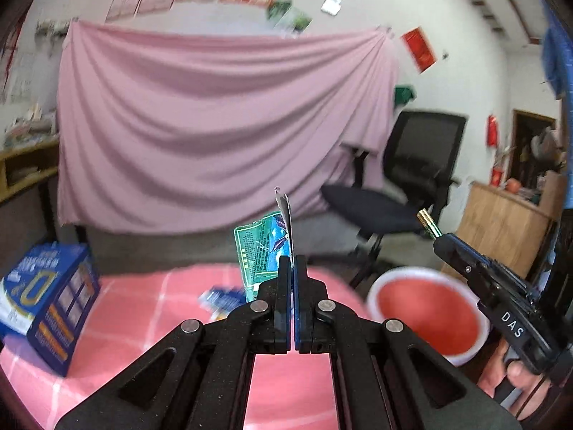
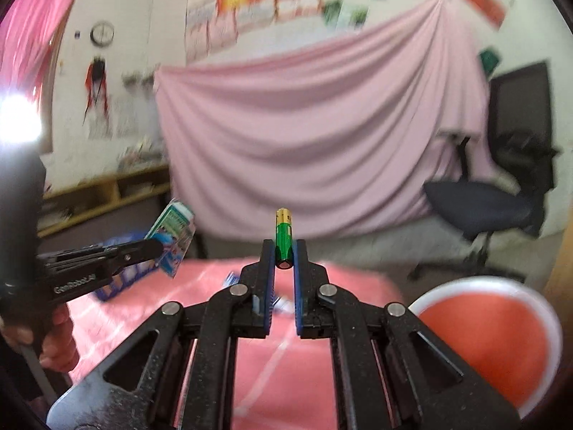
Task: Collect trash
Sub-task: 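Carry the wrapper and battery over the basin and open both grippers, then return both tools to the blue tube and yellow cylinder, then grasp the blue toothpaste tube with the right gripper and lift it, then grasp the yellow cylinder with the left gripper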
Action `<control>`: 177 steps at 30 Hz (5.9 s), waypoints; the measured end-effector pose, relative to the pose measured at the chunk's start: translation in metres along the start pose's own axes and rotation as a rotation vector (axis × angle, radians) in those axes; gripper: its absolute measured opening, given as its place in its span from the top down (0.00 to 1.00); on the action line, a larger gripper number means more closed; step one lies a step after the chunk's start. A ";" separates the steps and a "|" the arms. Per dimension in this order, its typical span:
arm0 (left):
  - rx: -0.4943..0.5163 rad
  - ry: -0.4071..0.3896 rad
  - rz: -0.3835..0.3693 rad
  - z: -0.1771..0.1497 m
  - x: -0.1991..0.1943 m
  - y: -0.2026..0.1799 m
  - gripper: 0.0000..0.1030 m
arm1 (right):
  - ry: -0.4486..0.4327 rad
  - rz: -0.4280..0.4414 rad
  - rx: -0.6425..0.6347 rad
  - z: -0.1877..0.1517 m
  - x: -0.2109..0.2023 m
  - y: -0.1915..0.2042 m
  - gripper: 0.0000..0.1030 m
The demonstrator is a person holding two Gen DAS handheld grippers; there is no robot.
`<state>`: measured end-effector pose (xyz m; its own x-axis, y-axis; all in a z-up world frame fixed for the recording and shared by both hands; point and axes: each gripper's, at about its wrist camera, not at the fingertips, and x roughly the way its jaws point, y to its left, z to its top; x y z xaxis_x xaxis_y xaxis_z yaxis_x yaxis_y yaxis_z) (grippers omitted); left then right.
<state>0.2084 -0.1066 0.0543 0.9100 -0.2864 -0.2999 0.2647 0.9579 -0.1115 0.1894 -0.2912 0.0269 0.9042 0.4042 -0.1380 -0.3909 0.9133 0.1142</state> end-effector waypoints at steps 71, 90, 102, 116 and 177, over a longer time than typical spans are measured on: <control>-0.025 0.036 0.014 -0.007 0.040 -0.042 0.01 | 0.074 -0.309 0.194 -0.008 -0.020 -0.098 0.03; 0.011 -0.153 0.297 -0.025 -0.028 0.042 0.01 | -0.106 -0.093 -0.049 0.001 0.006 0.009 0.00; 0.059 0.130 0.306 -0.046 0.022 0.067 0.01 | 0.156 -0.059 -0.075 -0.019 0.061 0.012 0.00; -0.030 0.429 0.269 -0.060 0.085 0.087 0.02 | 0.582 0.064 -0.085 -0.057 0.148 0.001 0.33; 0.017 0.107 0.040 -0.004 0.064 -0.017 0.76 | 0.069 -0.103 -0.230 -0.018 0.020 -0.020 0.81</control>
<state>0.2605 -0.1414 0.0335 0.8811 -0.2475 -0.4031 0.2347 0.9686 -0.0818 0.2124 -0.3000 0.0038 0.9304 0.3037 -0.2050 -0.3334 0.9338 -0.1297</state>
